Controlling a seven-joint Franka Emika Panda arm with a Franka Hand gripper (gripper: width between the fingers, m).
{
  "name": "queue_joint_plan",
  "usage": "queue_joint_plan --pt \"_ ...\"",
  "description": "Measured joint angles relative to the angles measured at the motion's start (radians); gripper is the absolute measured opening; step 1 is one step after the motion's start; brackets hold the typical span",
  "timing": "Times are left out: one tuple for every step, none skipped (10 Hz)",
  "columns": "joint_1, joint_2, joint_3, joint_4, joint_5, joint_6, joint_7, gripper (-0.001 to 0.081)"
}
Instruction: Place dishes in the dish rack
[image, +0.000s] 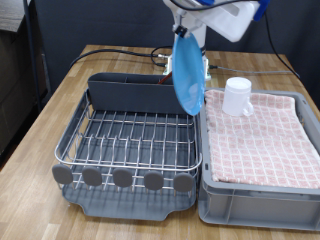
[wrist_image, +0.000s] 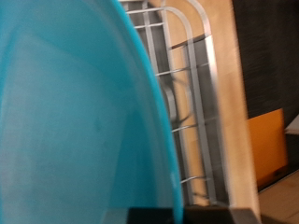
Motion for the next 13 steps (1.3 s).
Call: queue_joint_plan --pt "-0.004 0.001 -0.024 0.019 -0.005 0.005 -0.108 0.0019" --pt "-0.002 0.002 -0.042 0.03 -0.004 0.017 -0.196 0.0019" --pt "-0.002 0.003 -0.038 0.029 -0.003 0.013 -0.166 0.0019" --pt "-0.005 0.004 -0.037 0.025 -0.018 -0.013 -0.148 0.0019" --pt "-0.018 0.004 -0.041 0.016 -0.072 -0.032 -0.146 0.0019" --pt "-0.038 0.003 -0.051 -0.001 -0.135 -0.025 -0.147 0.0019" --pt "-0.06 0.001 -0.069 -0.024 -0.196 0.01 -0.152 0.0019" --pt "-0.082 -0.002 -0.094 -0.049 -0.261 0.078 -0.17 0.0019" --pt "-0.101 -0.003 -0.127 -0.072 -0.309 0.16 -0.203 0.0019" --pt "-0.118 -0.003 -0.17 -0.093 -0.34 0.263 -0.26 0.0019" --pt "-0.123 -0.005 -0.194 -0.11 -0.358 0.345 -0.312 0.0019" --pt "-0.123 -0.004 -0.188 -0.108 -0.355 0.315 -0.294 0.0019" --pt "-0.123 -0.004 -0.179 -0.107 -0.357 0.296 -0.271 0.0019"
